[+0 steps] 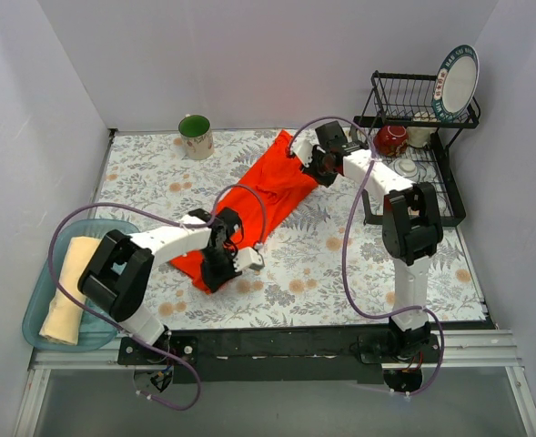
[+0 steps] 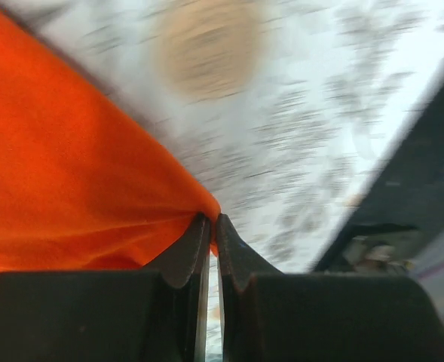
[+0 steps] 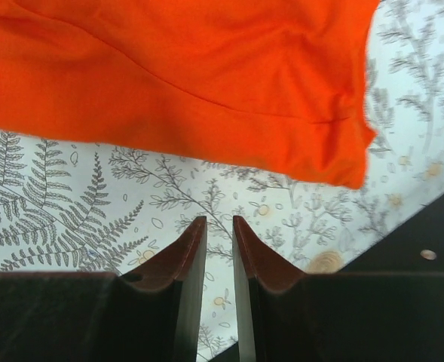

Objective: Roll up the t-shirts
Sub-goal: Fold the T-shirt at the center of the board.

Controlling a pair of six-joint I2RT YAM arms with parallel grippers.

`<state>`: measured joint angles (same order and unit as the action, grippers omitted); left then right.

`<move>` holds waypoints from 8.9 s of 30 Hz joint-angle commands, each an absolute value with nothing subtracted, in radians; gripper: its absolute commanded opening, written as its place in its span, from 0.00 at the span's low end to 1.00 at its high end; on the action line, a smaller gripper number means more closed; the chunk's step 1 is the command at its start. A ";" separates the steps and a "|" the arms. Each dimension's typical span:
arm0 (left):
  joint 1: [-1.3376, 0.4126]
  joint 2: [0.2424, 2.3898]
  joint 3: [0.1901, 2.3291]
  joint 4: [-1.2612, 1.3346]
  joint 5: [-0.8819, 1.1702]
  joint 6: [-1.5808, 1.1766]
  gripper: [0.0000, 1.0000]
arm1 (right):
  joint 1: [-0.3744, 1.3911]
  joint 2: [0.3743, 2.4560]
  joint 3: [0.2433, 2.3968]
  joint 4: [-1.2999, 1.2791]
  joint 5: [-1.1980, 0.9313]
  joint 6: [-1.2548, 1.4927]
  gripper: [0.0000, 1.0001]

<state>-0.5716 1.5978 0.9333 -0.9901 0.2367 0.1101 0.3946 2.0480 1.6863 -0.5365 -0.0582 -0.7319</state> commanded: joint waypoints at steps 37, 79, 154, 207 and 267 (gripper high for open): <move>-0.913 1.600 0.919 -0.563 0.411 -0.207 0.37 | 0.411 2.469 2.124 -0.614 -0.005 -0.922 0.22; -0.464 1.390 1.234 -0.753 0.419 -0.989 0.74 | 0.382 1.416 1.323 -0.500 -0.438 -0.085 0.67; -0.365 1.396 0.515 -0.380 0.791 -1.309 0.00 | 0.534 1.405 0.448 -0.075 -0.615 0.543 0.01; -0.215 1.509 0.735 -0.321 0.686 -1.236 0.06 | 0.407 1.560 0.683 0.031 -0.690 0.692 0.01; -0.407 1.832 1.207 -0.508 0.664 -0.502 0.32 | 0.459 1.549 0.936 -0.213 -0.690 -0.186 0.24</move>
<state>-0.4126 1.8233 1.1477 -0.4732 0.6800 -0.4644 0.4641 1.5455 0.9058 -0.2188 -0.7021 -0.1612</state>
